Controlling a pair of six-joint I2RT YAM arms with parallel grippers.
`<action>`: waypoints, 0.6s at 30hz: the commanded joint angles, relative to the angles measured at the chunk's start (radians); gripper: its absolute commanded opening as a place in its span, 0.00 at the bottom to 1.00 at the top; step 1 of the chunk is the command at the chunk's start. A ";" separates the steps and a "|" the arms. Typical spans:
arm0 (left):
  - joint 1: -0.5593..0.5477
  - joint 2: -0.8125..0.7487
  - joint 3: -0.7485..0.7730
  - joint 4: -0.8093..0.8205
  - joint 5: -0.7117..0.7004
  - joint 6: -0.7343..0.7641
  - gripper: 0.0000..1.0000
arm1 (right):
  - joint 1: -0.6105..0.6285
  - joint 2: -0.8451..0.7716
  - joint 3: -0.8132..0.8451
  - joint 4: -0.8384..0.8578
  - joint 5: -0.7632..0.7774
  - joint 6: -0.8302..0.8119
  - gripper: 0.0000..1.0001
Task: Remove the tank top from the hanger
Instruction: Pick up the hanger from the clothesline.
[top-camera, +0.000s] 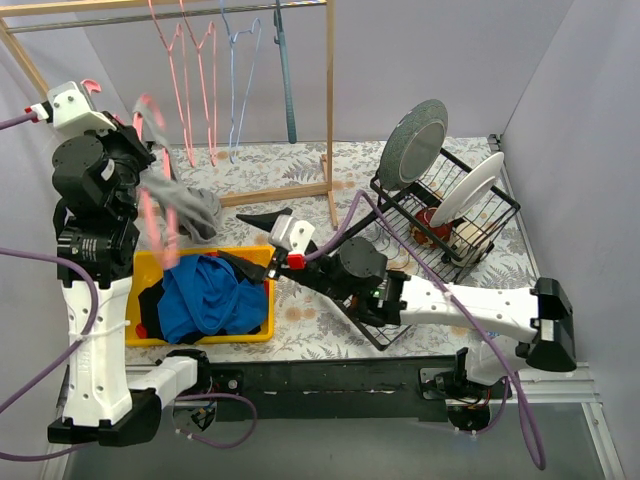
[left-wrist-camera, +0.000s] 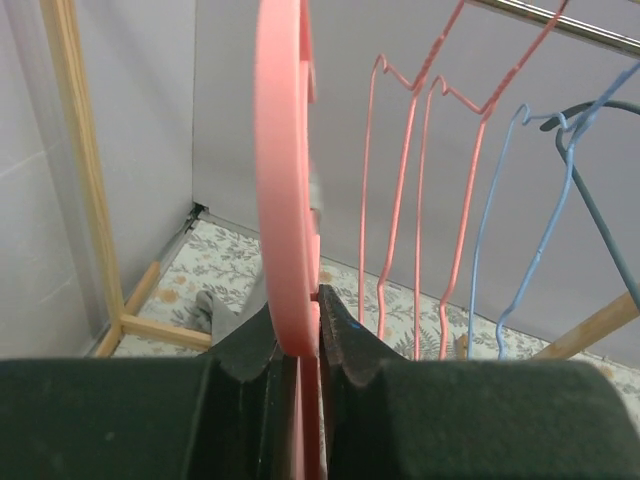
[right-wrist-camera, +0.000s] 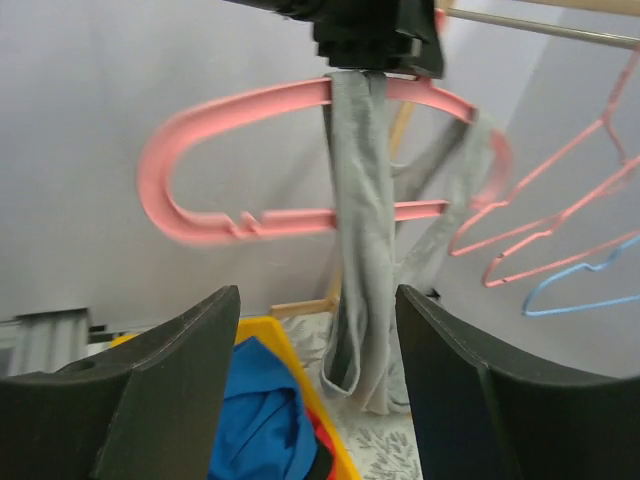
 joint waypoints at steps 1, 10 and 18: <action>-0.001 -0.078 -0.017 0.103 0.106 0.105 0.00 | -0.032 -0.123 0.008 -0.151 -0.292 0.069 0.73; -0.001 -0.200 -0.080 0.221 0.425 0.042 0.00 | -0.226 0.087 0.381 -0.335 -0.493 0.166 0.73; -0.001 -0.233 -0.132 0.239 0.485 -0.008 0.00 | -0.226 0.300 0.672 -0.421 -0.601 0.239 0.74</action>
